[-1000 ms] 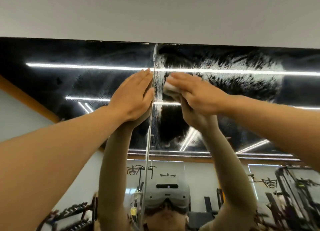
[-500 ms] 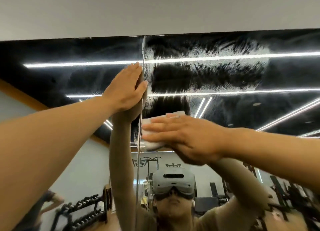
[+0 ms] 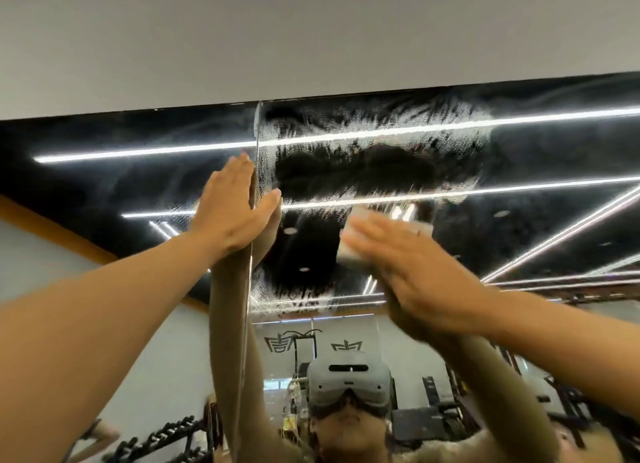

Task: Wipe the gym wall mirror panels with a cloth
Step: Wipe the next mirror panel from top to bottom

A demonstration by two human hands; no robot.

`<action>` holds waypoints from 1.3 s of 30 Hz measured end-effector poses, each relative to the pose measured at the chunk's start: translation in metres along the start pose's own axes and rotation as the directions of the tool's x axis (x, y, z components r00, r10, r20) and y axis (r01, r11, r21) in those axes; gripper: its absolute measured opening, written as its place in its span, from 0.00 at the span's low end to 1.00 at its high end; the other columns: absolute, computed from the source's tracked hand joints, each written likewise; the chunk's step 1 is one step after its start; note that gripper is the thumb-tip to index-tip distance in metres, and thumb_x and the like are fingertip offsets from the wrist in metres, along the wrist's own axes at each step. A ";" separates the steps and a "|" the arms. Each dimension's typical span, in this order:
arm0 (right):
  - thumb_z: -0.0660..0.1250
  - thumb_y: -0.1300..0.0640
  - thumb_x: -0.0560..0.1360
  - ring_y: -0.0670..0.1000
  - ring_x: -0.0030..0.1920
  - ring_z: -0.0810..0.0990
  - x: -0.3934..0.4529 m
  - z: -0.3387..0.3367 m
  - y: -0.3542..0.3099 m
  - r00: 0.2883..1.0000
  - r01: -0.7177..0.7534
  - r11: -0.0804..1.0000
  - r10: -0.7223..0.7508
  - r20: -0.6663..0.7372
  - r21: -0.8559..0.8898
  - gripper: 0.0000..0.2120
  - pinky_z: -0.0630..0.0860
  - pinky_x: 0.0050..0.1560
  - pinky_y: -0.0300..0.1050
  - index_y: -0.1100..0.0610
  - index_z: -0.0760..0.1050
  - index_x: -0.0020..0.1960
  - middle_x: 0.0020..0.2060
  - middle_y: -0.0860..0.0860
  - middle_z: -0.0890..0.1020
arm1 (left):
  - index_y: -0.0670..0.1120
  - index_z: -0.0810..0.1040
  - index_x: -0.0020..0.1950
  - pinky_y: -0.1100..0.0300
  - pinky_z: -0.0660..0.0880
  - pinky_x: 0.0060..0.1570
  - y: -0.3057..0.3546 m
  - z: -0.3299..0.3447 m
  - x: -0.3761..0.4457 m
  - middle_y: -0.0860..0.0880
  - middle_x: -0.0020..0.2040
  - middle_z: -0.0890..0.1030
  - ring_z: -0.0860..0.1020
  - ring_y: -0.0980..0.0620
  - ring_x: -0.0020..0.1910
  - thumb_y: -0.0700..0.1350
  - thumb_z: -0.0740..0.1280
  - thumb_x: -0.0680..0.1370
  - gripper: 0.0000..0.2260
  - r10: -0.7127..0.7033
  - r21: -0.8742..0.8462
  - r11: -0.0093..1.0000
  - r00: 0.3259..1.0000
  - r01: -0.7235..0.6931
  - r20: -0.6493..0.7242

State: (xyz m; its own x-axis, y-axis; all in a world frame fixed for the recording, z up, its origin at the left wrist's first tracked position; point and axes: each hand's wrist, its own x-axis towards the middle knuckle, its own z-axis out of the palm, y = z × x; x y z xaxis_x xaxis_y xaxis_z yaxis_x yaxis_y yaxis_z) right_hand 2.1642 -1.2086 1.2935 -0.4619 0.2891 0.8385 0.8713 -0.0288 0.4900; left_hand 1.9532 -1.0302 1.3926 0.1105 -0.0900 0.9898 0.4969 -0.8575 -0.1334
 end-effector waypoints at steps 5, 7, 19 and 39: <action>0.53 0.58 0.83 0.37 0.77 0.43 -0.045 -0.015 -0.001 0.929 0.203 0.979 -0.203 0.310 0.033 0.26 0.36 0.74 0.33 0.40 0.57 0.78 0.77 0.33 0.52 | 0.43 0.66 0.73 0.42 0.56 0.76 0.003 0.003 0.001 0.44 0.72 0.69 0.66 0.43 0.73 0.60 0.61 0.80 0.28 -0.045 -0.041 0.998 0.997 0.043 -0.057; 0.52 0.55 0.84 0.36 0.77 0.44 -0.035 -0.027 0.012 0.906 0.251 0.968 -0.239 0.350 0.011 0.24 0.39 0.76 0.35 0.38 0.56 0.78 0.77 0.32 0.52 | 0.44 0.65 0.74 0.43 0.55 0.77 0.004 0.004 0.000 0.46 0.74 0.69 0.65 0.45 0.74 0.59 0.61 0.80 0.28 -0.050 -0.041 0.998 0.996 0.047 -0.067; 0.53 0.61 0.79 0.49 0.57 0.74 -0.004 -0.032 0.063 0.944 -0.183 0.983 0.180 -0.278 0.015 0.15 0.72 0.59 0.49 0.52 0.75 0.59 0.57 0.47 0.76 | 0.44 0.62 0.77 0.47 0.52 0.78 0.006 0.007 -0.004 0.47 0.77 0.64 0.60 0.48 0.77 0.58 0.59 0.81 0.29 -0.037 0.034 0.999 0.995 0.040 -0.095; 0.54 0.69 0.78 0.57 0.52 0.73 0.069 -0.084 0.135 0.858 -0.467 0.879 0.425 -0.288 -0.094 0.07 0.69 0.54 0.54 0.62 0.69 0.50 0.48 0.56 0.72 | 0.43 0.60 0.79 0.50 0.49 0.78 0.007 0.009 -0.006 0.45 0.79 0.61 0.57 0.48 0.79 0.58 0.57 0.82 0.29 -0.005 0.086 0.996 0.993 0.015 -0.120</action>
State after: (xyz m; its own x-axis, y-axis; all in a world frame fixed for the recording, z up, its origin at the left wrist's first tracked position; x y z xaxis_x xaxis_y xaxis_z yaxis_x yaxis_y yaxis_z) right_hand 2.2355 -1.2730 1.4376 -0.0736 -0.0400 0.9965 0.9662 -0.2505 0.0614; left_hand 1.9637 -1.0306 1.3855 0.0037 -0.1462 0.9892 0.5706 -0.8121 -0.1222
